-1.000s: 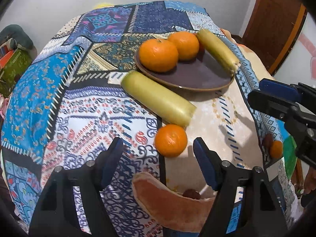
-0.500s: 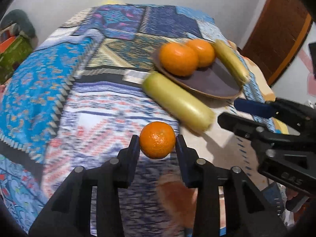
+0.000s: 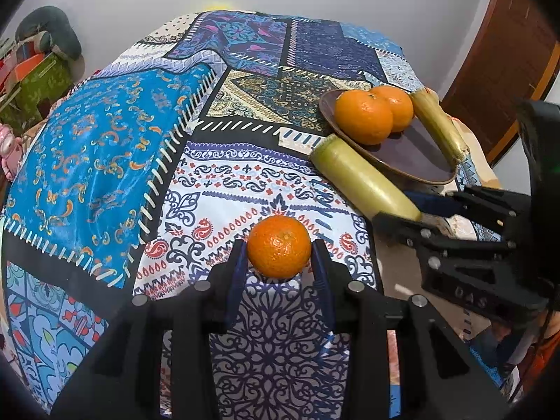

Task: Organize fruits
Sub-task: 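Grasp a small tangerine with the left gripper while the right gripper grasps the second yellow cylinder, then carry the tangerine to the plate with the left gripper while the right lowers the cylinder onto it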

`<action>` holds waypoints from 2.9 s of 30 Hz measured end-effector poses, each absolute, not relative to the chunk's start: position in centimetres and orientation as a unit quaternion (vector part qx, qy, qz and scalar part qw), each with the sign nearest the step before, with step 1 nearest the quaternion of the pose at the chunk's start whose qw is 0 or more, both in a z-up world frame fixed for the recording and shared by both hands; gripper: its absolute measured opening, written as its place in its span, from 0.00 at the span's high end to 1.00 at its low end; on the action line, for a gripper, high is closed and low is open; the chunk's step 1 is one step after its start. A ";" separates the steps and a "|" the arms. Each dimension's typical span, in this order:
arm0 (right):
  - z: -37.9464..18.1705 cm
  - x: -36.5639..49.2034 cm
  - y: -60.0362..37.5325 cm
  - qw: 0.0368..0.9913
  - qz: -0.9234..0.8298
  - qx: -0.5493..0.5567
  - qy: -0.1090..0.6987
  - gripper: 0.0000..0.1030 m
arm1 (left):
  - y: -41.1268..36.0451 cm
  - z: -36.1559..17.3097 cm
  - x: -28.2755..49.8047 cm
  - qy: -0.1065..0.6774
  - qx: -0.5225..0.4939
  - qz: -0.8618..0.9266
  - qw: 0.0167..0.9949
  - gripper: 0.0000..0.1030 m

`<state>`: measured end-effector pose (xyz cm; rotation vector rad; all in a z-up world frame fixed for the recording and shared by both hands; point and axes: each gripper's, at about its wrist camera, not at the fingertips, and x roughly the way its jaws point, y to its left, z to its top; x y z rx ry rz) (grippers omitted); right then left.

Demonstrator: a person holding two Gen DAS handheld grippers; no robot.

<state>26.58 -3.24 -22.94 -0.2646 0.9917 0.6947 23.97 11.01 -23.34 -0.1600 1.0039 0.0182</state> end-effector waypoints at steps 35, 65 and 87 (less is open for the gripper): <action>-20.6 25.1 -7.7 0.833 0.314 -0.101 0.443 0.67 | 7.7 -20.7 24.1 0.458 -0.057 -0.021 0.887 0.64; -17.4 32.6 -10.5 0.883 0.264 -0.038 0.386 0.67 | 2.5 -21.1 34.1 0.452 -0.023 -0.065 0.889 0.64; -17.9 33.9 -10.0 0.887 0.253 -0.053 0.384 0.67 | 2.6 -21.9 34.5 0.458 -0.028 -0.075 0.885 0.62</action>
